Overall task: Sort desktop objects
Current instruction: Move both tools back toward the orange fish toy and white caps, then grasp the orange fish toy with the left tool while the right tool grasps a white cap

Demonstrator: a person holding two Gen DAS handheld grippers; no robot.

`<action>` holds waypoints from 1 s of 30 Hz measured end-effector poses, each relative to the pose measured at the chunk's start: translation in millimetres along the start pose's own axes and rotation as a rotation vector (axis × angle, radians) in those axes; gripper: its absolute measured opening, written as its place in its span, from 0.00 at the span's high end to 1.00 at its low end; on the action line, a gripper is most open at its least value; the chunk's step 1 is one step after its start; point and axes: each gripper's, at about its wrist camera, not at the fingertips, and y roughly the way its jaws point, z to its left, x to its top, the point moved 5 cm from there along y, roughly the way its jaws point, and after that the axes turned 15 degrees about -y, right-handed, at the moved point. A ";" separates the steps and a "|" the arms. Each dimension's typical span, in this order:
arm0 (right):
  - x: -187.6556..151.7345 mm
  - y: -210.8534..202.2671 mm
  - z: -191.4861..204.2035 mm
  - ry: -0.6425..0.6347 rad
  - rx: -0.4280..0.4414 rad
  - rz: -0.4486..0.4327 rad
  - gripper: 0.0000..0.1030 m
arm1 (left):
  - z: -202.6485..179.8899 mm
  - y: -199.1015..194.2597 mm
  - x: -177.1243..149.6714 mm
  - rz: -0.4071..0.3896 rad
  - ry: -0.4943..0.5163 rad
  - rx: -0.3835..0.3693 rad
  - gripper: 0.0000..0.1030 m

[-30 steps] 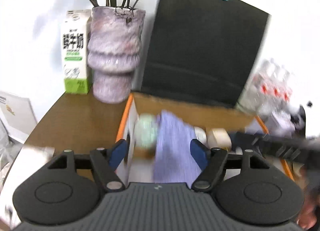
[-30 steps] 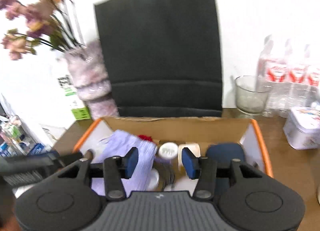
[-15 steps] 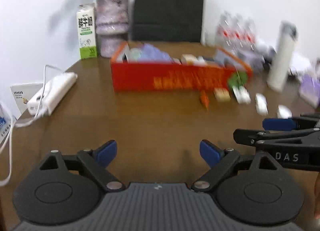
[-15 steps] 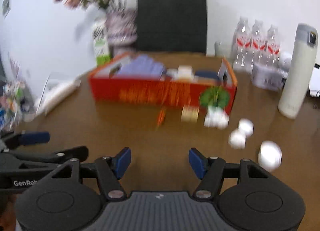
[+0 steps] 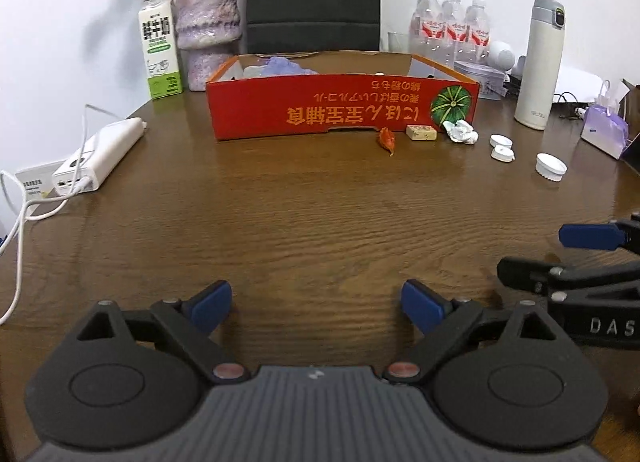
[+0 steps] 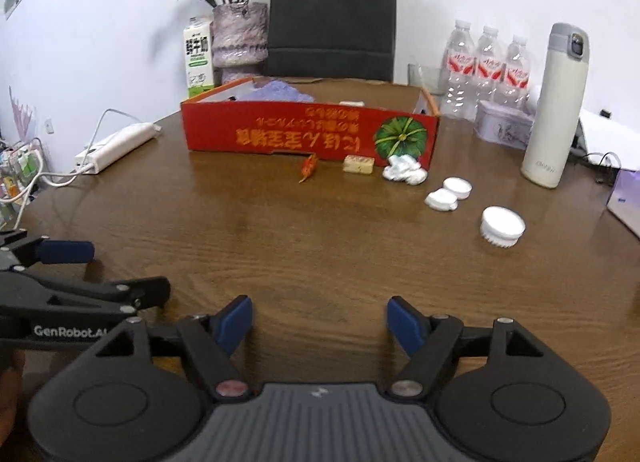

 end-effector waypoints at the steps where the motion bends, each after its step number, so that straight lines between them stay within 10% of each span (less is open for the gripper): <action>1: 1.2 0.6 -4.4 -0.004 -0.014 -0.001 0.28 | -2.1 2.1 3.1 0.001 0.005 -0.006 0.08; 14: 18.0 44.9 -128.3 0.127 -0.213 0.053 0.31 | -86.3 104.3 92.0 -0.024 0.141 -0.155 0.29; 18: 17.4 65.0 -140.7 0.142 -0.196 0.062 0.33 | -92.7 124.3 97.3 -0.028 0.156 -0.148 0.57; 21: 16.8 79.5 -140.4 0.148 -0.159 0.056 0.62 | -90.3 134.8 94.8 0.009 0.139 -0.167 0.86; 30: 18.6 79.5 -135.5 0.135 -0.106 0.005 0.62 | -87.2 117.4 96.0 -0.045 0.119 -0.193 0.86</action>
